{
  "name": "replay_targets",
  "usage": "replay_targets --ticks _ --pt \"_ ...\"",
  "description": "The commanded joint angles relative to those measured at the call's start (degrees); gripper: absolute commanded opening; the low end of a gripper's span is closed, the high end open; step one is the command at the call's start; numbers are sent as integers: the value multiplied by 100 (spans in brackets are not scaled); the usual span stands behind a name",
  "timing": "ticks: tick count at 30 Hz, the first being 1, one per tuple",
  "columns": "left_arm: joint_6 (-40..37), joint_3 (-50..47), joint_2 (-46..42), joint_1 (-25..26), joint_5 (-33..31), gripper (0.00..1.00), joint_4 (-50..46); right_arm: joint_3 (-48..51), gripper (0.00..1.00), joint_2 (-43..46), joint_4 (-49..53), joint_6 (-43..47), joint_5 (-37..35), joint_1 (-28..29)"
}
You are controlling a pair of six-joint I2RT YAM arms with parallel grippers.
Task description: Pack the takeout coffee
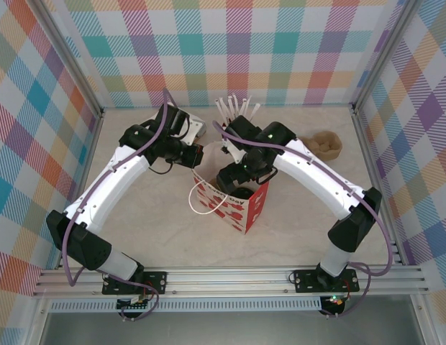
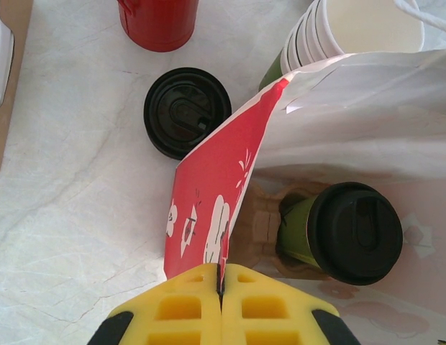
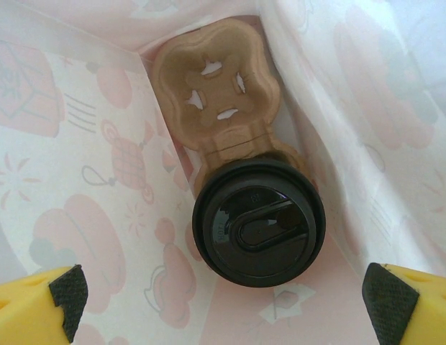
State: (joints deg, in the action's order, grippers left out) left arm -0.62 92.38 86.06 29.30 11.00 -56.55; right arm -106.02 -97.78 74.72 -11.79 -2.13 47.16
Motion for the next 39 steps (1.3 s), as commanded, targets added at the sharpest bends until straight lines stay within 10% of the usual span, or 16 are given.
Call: replay_targets --ticks 1,24,39 --pt "88 -106 -125 40 -60 5 149 -244 100 300 146 -119 41 -50" --pt "80 -194 -125 40 -112 5 191 -1099 60 553 442 -350 -292 -50" --pt "80 -194 -99 40 -108 5 206 -1255 6 988 287 -385 -223 -149"
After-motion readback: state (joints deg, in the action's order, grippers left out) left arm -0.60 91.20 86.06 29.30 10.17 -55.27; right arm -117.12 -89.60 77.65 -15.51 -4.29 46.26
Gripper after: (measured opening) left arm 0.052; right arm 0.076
